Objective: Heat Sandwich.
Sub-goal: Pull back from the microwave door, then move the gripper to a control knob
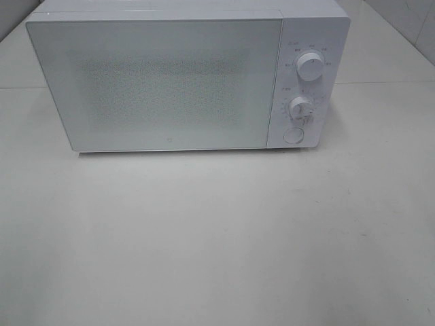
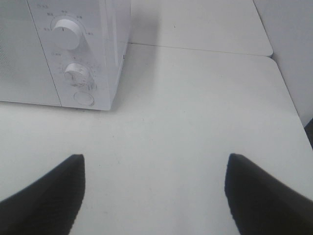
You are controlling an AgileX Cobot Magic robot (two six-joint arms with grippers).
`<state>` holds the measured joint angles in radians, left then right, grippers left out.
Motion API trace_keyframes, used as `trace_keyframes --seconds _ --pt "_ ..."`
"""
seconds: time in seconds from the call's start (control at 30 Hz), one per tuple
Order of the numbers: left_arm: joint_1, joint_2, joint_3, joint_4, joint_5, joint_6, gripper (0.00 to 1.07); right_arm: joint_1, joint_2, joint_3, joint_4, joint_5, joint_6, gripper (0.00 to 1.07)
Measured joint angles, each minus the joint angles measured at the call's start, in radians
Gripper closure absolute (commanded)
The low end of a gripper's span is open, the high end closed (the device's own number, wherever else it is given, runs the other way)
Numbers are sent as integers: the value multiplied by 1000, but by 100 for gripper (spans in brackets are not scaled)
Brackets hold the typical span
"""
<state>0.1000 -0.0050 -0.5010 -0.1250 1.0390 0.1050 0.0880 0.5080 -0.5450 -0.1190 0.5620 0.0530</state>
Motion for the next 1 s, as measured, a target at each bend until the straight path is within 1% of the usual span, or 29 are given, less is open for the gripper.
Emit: trace_keyframes --seconds 0.1,0.67,0.77,0.83,0.93,1.0 --pt "0 0 0 0 0 0 8 0 52 0 0 -77 1 31" --pt "0 0 0 0 0 0 8 0 294 0 -1 -356 3 31" --pt "0 0 0 0 0 0 8 0 353 0 -1 -440 5 31" --pt "0 0 0 0 0 0 8 0 365 0 -1 -460 4 31" --pt "0 0 0 0 0 0 8 0 425 0 -1 -562 5 31" --pt "0 0 0 0 0 0 8 0 443 0 -1 -581 5 31"
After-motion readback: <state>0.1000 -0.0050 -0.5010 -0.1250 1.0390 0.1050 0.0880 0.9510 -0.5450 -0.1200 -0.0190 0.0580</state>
